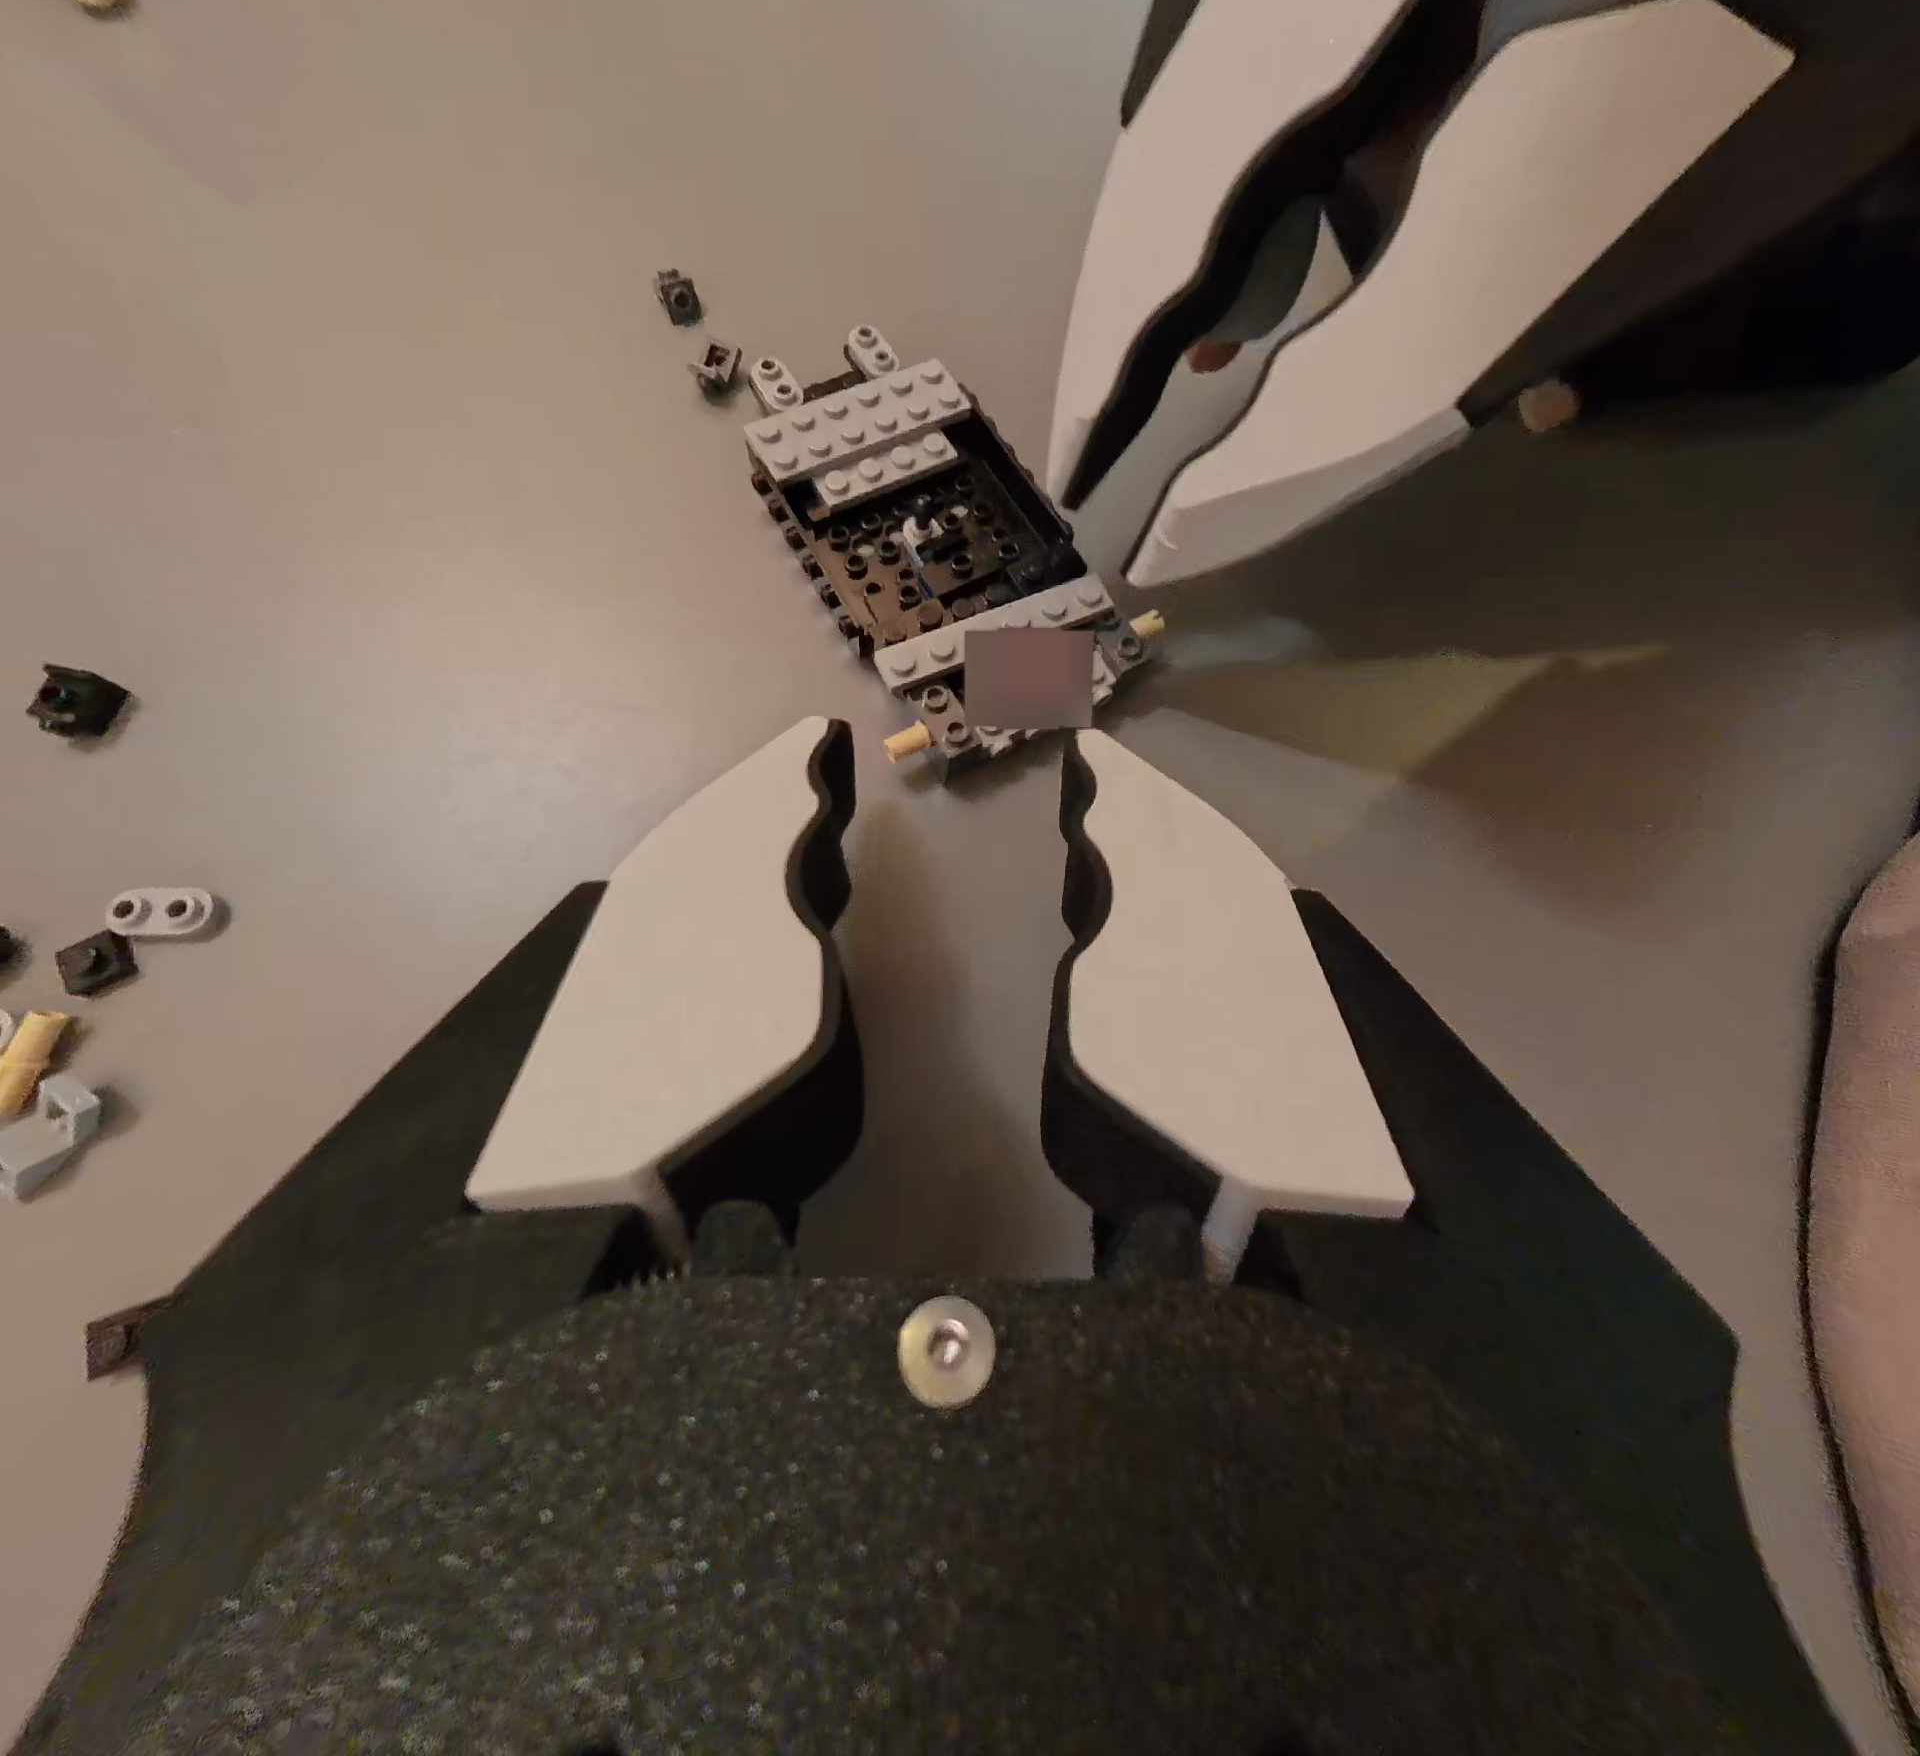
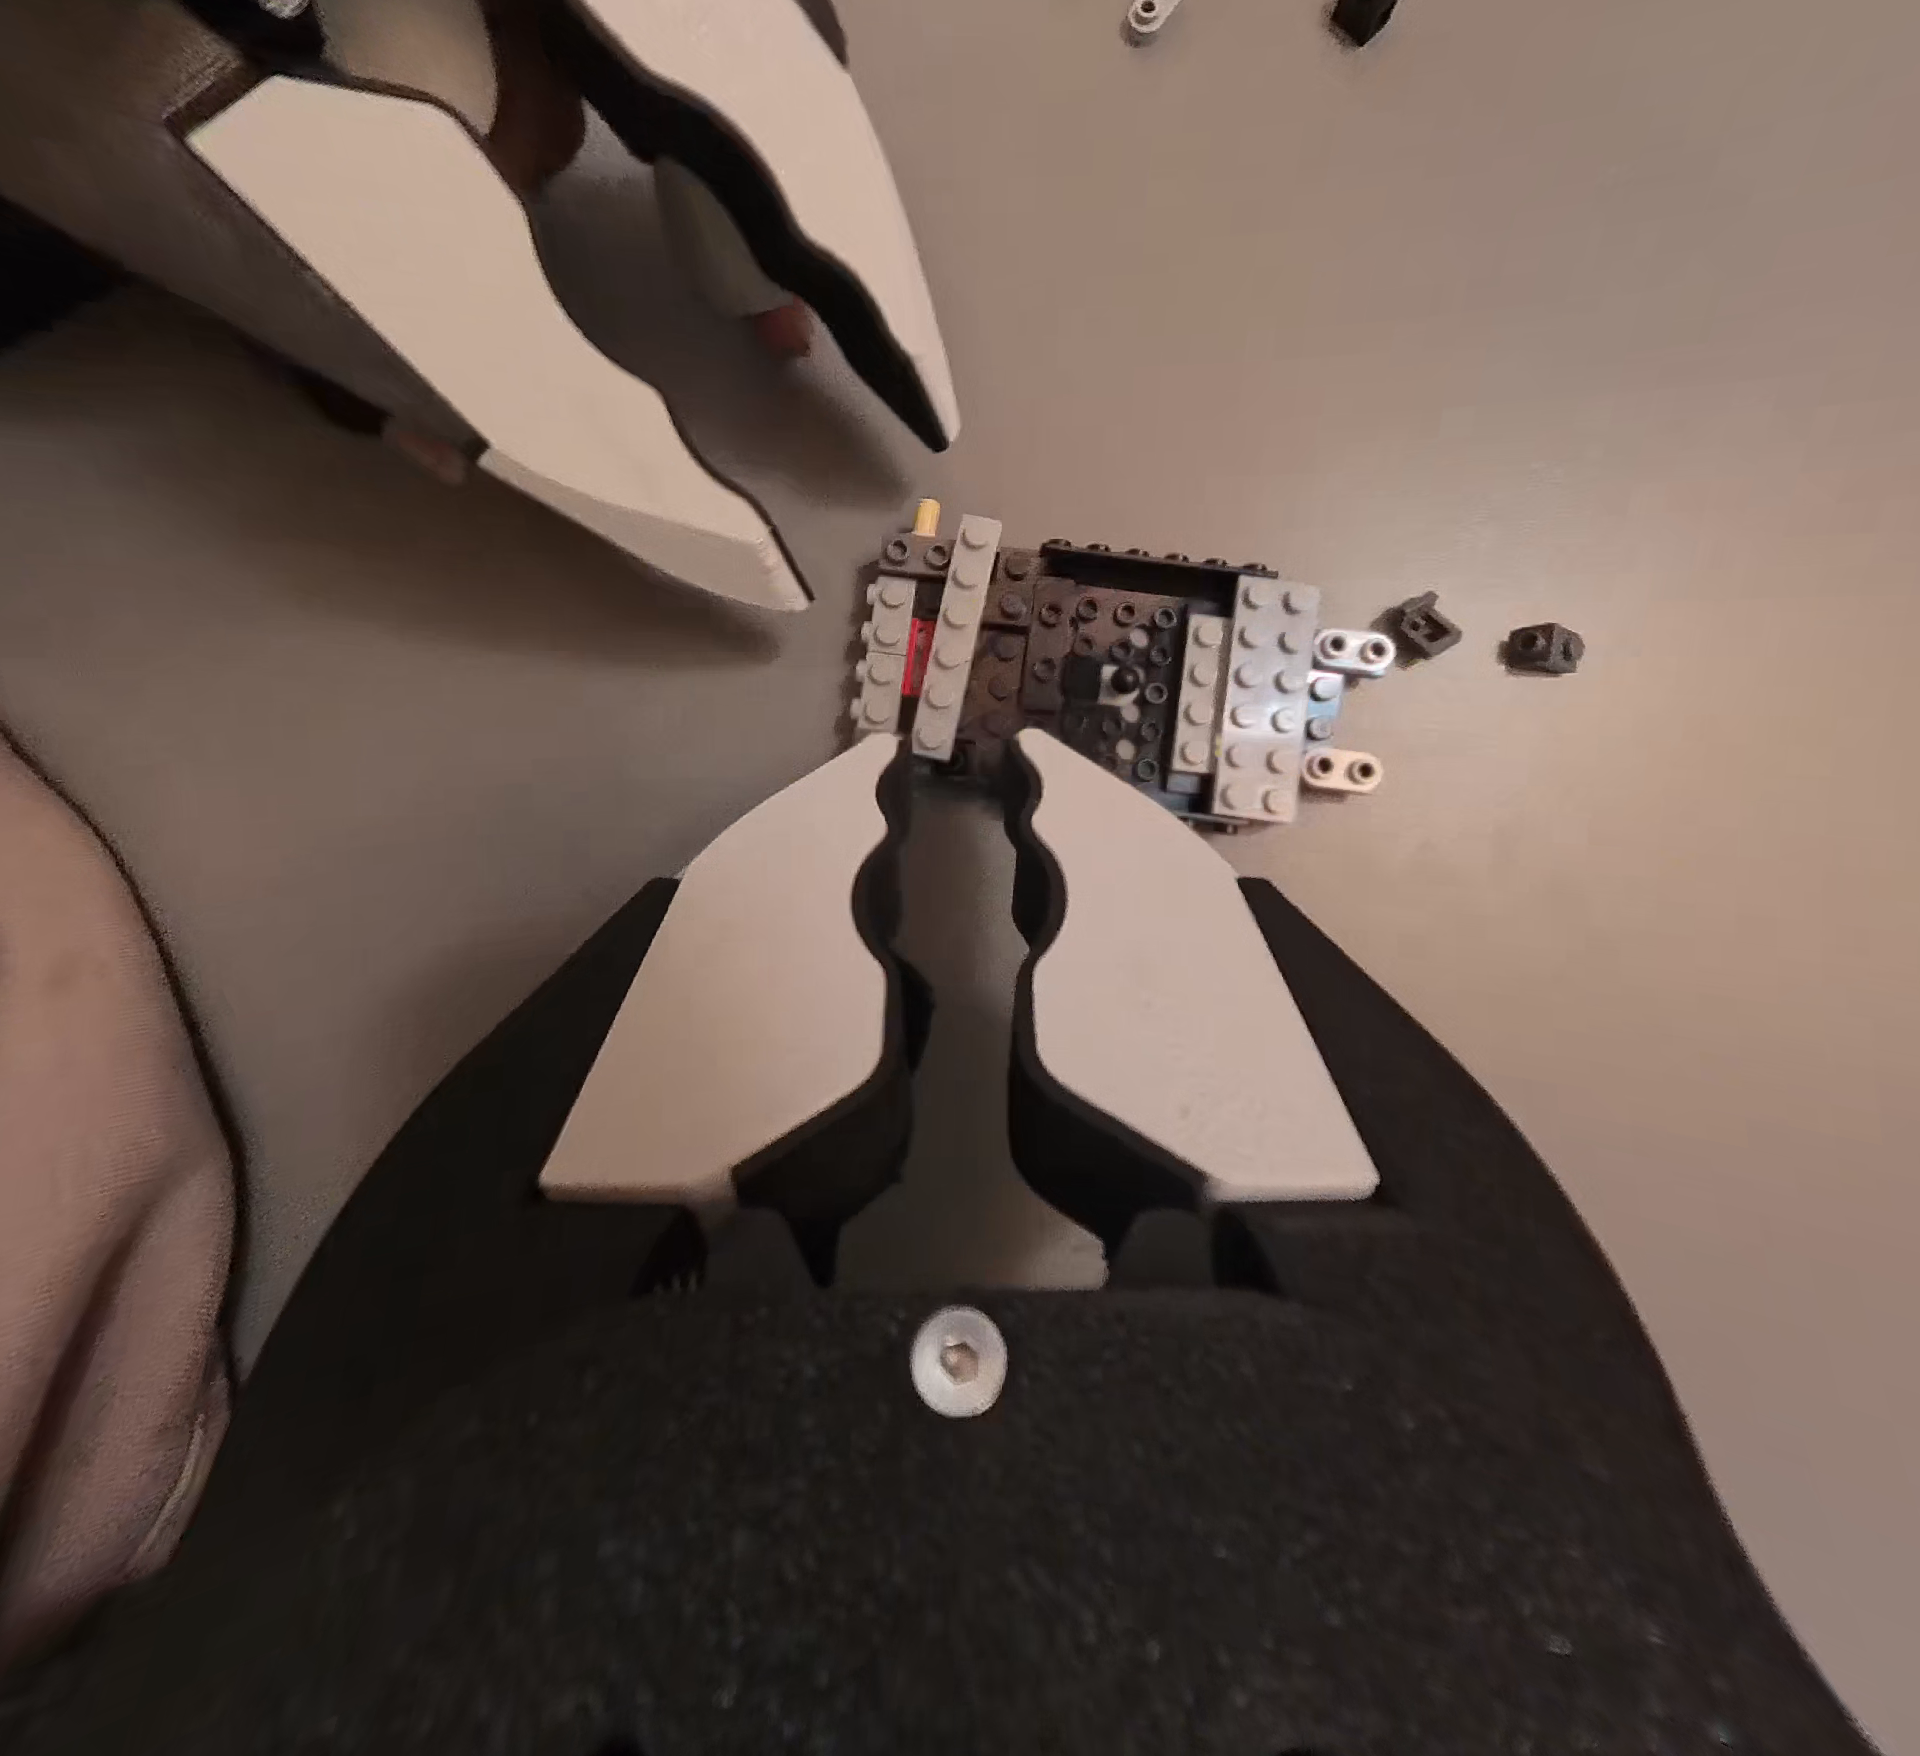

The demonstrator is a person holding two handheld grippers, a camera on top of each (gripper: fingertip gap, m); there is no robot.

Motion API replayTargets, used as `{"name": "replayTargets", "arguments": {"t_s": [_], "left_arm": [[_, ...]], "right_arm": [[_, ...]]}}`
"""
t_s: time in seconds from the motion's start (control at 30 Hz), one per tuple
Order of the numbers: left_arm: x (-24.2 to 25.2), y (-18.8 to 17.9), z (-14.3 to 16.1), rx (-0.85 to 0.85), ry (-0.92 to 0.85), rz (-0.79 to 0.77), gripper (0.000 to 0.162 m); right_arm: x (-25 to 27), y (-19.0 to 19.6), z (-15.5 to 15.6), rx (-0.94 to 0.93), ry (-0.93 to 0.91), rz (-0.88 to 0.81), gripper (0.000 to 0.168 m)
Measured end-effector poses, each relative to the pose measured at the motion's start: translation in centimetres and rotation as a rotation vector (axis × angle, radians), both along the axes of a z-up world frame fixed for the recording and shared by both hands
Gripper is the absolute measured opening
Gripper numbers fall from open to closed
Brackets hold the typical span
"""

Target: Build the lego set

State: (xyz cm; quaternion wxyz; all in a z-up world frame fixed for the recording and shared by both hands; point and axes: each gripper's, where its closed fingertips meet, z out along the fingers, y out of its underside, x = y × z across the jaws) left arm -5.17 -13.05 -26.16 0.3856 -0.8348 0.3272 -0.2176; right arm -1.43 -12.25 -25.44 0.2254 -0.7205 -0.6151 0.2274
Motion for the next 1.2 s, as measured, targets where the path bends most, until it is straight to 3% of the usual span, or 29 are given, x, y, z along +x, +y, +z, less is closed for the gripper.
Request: {"name": "replayTargets", "arguments": {"t_s": [0.33,0.5,0.9,1.2], "left_arm": [[1.0,0.4,-0.2,0.053,0.015,-0.049,0.044],[1.4,0.1,-0.3,0.068,0.043,-0.08,0.045],[1.4,0.0,-0.3,0.068,0.046,-0.08,0.044],[1.4,0.0,-0.3,0.069,0.044,-0.082,0.043]], "right_arm": [[0.0,-0.3,-0.7,0.036,0.129,-0.092,0.009],[0.1,-0.3,-0.8,0.022,0.129,-0.093,0.005],[-0.2,-0.8,-0.9,-0.004,0.13,-0.072,0.014],[-0.1,-0.2,-0.9,-0.002,0.127,-0.092,0.007]]}}
